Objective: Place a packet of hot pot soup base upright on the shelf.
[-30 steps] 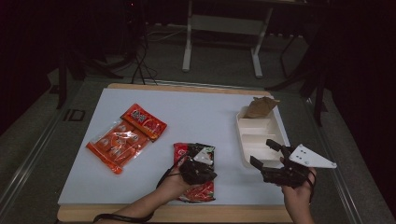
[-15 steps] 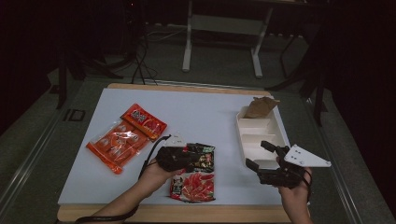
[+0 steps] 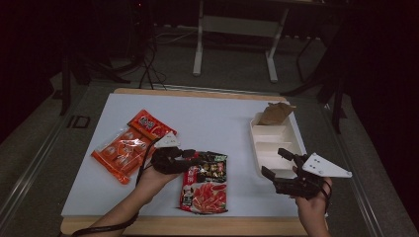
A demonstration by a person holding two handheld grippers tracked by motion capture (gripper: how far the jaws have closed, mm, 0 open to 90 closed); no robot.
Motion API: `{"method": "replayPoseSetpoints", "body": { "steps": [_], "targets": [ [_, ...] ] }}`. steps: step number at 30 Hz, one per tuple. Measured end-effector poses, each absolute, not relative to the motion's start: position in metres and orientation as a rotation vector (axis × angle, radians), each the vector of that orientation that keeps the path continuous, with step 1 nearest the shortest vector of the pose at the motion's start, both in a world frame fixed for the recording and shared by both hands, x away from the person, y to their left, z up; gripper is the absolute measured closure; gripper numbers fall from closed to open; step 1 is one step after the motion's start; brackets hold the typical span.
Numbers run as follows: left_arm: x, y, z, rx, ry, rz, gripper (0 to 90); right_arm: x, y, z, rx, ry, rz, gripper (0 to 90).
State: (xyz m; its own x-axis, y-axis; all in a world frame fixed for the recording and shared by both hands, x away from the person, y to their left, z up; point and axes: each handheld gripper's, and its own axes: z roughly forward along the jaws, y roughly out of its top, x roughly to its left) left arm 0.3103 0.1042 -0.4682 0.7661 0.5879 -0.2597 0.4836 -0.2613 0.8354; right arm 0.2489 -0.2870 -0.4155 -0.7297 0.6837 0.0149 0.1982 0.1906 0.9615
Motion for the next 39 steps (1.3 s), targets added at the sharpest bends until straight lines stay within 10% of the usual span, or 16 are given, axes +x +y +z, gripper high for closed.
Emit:
{"method": "replayPoseSetpoints", "body": {
  "steps": [15,39],
  "targets": [
    [0.342,0.114,-0.493,1.921,0.944,0.144,28.8,0.25,-0.282,-0.42,0.776,2.064,1.501,11.5],
    [0.363,0.104,-0.539,2.082,1.066,0.046,42.2,0.248,-0.272,-0.423,0.797,2.109,1.509,9.3]
  ]
}}
